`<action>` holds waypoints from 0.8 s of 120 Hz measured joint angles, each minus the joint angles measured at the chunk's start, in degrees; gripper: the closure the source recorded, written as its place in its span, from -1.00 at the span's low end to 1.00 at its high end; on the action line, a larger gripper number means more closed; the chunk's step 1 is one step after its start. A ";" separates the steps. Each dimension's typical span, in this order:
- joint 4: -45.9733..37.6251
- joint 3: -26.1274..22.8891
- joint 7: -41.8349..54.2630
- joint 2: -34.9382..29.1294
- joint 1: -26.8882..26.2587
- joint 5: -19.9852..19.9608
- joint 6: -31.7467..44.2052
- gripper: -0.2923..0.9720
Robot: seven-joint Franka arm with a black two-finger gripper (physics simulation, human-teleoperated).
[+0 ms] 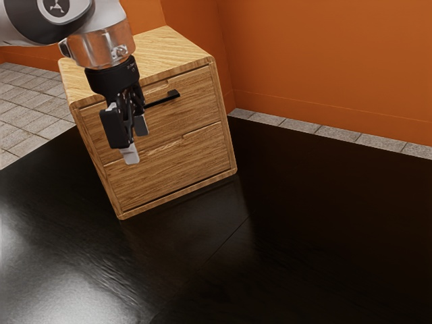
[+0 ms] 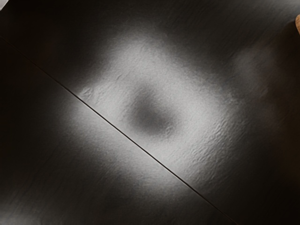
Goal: Pull the drawer handle with one arm to open the drawer
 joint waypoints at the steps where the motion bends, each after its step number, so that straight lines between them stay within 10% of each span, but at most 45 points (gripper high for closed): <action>1: 0.00 0.01 0.00 0.00 -0.01 0.00 0.00 -0.50; 67: 11.37 0.05 0.52 -3.36 0.11 4.80 -1.21 -0.50; 96: 7.30 0.19 1.34 -3.43 14.63 4.66 5.53 -0.49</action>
